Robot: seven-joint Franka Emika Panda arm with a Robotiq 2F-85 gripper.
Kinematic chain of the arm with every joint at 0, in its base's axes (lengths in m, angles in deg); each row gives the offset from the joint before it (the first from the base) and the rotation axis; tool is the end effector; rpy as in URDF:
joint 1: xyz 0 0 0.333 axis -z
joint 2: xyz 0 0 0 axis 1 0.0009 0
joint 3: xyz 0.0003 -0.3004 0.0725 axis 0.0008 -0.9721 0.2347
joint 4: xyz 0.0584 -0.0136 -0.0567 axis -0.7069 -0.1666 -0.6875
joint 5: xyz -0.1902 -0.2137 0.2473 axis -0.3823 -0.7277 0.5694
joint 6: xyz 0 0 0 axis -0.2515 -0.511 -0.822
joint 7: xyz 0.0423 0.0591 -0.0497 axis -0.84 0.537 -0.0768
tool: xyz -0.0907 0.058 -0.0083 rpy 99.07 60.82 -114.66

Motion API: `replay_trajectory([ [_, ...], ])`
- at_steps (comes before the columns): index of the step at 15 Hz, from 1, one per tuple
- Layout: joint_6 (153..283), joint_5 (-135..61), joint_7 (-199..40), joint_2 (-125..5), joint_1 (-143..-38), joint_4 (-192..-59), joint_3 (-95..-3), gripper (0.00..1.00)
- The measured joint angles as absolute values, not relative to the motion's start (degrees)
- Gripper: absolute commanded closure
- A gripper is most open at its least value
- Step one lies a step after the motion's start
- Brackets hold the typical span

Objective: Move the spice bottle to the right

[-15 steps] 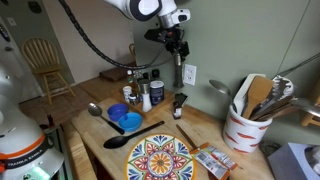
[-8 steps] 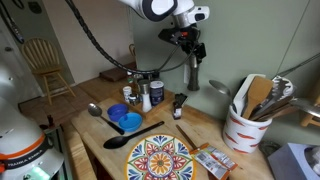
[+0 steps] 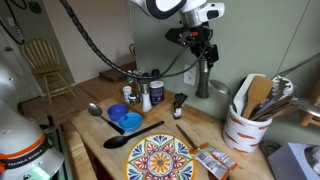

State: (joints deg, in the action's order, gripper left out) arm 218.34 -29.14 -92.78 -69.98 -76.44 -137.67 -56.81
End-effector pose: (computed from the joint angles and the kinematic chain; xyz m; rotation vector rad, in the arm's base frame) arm 0.5576 -0.2569 0.5108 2.9641 -0.5055 0.6254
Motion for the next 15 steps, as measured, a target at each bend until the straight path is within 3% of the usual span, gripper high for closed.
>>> replay_trajectory([
  [15,215.9,-25.1,-101.5,-67.6,-69.3,-142.3,-60.8,0.62],
])
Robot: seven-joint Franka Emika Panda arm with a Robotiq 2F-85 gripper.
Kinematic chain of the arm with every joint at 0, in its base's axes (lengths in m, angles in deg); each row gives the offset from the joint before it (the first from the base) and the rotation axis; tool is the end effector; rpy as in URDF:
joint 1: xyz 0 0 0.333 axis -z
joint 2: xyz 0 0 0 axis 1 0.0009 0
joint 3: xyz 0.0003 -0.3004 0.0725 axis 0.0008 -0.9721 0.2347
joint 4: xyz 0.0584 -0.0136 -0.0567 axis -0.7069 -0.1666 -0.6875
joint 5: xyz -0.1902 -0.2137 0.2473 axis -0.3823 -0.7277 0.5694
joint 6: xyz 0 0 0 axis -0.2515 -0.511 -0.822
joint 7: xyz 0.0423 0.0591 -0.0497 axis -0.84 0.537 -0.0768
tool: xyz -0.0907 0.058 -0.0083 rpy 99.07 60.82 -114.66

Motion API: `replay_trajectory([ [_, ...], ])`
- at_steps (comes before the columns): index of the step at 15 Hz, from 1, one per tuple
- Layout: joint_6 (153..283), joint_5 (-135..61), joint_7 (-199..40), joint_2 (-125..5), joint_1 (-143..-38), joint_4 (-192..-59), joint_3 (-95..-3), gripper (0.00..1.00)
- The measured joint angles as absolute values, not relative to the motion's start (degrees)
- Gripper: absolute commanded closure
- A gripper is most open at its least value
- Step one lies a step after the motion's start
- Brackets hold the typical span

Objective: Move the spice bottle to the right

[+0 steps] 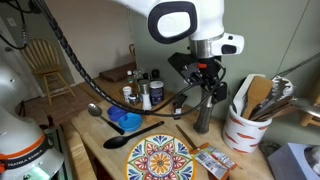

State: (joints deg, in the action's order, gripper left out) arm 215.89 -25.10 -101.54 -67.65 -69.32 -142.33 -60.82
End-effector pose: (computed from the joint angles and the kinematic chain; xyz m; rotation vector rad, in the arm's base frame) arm 0.4915 -0.3509 0.4434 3.0116 -0.6419 0.4103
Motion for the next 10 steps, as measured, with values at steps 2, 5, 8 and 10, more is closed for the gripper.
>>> replay_trajectory([
  [2,216.2,-22.0,-105.0,-67.6,-68.7,-143.6,-60.8,0.62],
  [5,217.8,-18.7,-108.1,-67.5,-68.8,-145.5,-60.0,0.62],
  [8,221.4,-18.2,-108.7,-67.2,-69.3,-147.0,-58.7,0.62],
  [10,225.5,-18.2,-108.7,-66.5,-69.8,-148.1,-58.0,0.62],
])
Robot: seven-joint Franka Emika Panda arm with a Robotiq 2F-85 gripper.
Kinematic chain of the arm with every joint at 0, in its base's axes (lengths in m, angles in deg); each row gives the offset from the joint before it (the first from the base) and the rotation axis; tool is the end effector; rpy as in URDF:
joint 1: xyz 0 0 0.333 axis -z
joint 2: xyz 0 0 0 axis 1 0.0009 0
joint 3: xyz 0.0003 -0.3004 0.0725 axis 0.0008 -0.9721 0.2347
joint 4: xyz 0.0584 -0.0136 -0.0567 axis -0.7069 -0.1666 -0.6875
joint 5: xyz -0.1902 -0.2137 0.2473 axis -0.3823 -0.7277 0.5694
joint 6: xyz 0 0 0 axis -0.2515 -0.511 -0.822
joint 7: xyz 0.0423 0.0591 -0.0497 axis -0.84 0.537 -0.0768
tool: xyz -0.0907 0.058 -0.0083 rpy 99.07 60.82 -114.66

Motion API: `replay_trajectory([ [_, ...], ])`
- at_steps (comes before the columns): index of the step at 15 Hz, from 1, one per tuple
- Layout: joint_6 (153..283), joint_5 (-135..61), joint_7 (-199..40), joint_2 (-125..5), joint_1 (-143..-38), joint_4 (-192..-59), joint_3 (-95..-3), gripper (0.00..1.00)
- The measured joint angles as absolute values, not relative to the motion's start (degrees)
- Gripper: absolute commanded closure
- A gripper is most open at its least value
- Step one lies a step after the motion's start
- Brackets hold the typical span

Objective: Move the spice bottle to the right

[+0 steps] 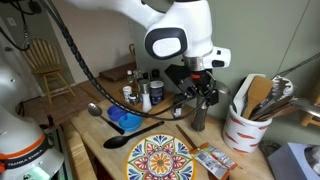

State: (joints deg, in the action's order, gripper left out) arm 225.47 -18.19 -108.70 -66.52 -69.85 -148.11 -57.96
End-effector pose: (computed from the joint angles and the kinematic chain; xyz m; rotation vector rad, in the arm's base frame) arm 0.5038 -0.3232 0.4020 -3.0508 0.5197 -0.5310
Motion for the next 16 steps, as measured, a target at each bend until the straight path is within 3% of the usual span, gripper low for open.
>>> replay_trajectory([
  [12,238.3,-18.6,-108.8,-62.1,-69.8,-151.7,-56.6,0.62],
  [13,238.5,-18.6,-108.8,-61.9,-69.8,-151.7,-56.5,0.54],
  [14,238.5,-18.6,-108.8,-61.7,-69.7,-151.7,-56.4,0.12],
  [16,238.5,-18.9,-108.8,-61.6,-69.7,-151.8,-56.2,0.05],
])
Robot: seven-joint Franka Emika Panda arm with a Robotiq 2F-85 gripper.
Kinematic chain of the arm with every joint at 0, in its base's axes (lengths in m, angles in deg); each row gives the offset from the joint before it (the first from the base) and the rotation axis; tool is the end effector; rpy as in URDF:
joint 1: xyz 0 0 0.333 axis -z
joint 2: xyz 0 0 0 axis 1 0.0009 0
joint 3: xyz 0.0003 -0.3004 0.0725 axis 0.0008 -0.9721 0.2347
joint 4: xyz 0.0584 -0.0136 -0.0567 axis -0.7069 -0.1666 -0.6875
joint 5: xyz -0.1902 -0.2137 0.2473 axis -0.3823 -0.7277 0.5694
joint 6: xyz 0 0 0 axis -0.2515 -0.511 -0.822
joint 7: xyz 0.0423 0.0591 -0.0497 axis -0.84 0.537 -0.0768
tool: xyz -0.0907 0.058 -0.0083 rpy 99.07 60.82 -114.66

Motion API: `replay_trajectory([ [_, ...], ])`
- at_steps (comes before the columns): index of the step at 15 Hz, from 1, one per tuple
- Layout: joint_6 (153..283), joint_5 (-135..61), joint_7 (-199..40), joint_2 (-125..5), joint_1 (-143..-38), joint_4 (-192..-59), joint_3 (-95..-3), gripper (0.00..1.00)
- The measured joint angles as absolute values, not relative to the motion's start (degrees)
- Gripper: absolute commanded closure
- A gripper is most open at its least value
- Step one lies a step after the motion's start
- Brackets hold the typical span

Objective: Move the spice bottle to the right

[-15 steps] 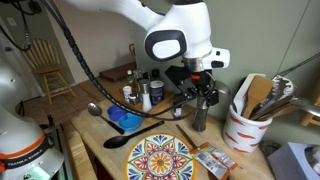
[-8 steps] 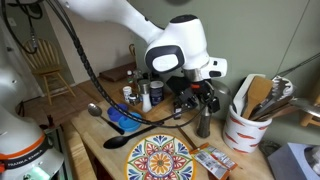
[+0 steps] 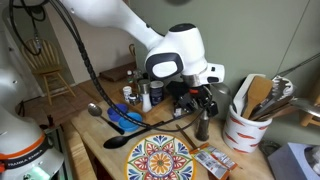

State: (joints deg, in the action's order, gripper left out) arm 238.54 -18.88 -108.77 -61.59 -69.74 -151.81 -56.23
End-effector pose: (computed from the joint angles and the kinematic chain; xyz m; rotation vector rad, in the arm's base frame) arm 0.5117 -0.3179 0.3478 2.9652 -0.4897 0.5831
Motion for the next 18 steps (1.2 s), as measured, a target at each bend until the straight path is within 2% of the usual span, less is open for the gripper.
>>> replay_trajectory([
  [1,238.7,-19.0,-108.8,-61.6,-69.7,-151.8,-56.2,0.01],
  [8,235.2,-23.9,-108.1,-63.5,-69.7,-151.5,-56.9,0.00],
  [18,199.4,-27.6,-118.0,-76.0,-69.5,-147.8,-59.0,0.00],
])
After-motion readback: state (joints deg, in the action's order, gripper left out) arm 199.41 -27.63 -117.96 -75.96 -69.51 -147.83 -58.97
